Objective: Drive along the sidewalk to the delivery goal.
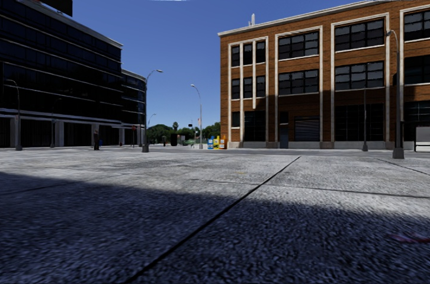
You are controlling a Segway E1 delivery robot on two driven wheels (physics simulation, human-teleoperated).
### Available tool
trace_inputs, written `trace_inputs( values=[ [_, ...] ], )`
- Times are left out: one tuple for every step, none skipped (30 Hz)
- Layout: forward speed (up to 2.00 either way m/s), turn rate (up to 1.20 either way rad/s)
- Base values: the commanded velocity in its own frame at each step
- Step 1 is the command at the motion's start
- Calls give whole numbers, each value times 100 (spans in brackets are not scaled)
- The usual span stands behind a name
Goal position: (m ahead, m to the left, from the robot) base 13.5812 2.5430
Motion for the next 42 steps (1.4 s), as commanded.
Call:
trace_inputs(
  values=[
    [200, 52],
    [200, 52],
    [200, 52],
    [200, 52],
    [200, 52],
    [200, 52],
    [200, 52],
    [200, 52],
    [200, 52],
    [200, 51],
    [200, 50],
    [200, 50],
    [200, 50],
    [200, 50],
    [200, 50],
    [200, 48],
    [200, 44],
    [200, 35],
    [200, 21],
    [200, 1],
    [200, 0],
    [200, 0],
    [200, 0],
    [200, 39],
    [200, 39],
    [200, 39],
    [200, 39],
    [200, 39],
    [200, 39],
    [200, 39],
    [200, 39],
    [200, 39],
    [200, 39],
    [200, 39],
    [200, 39],
    [200, 39],
    [200, 44],
    [200, 47],
    [200, 47],
    [200, 48],
    [200, 48],
    [200, 48]
  ],
)
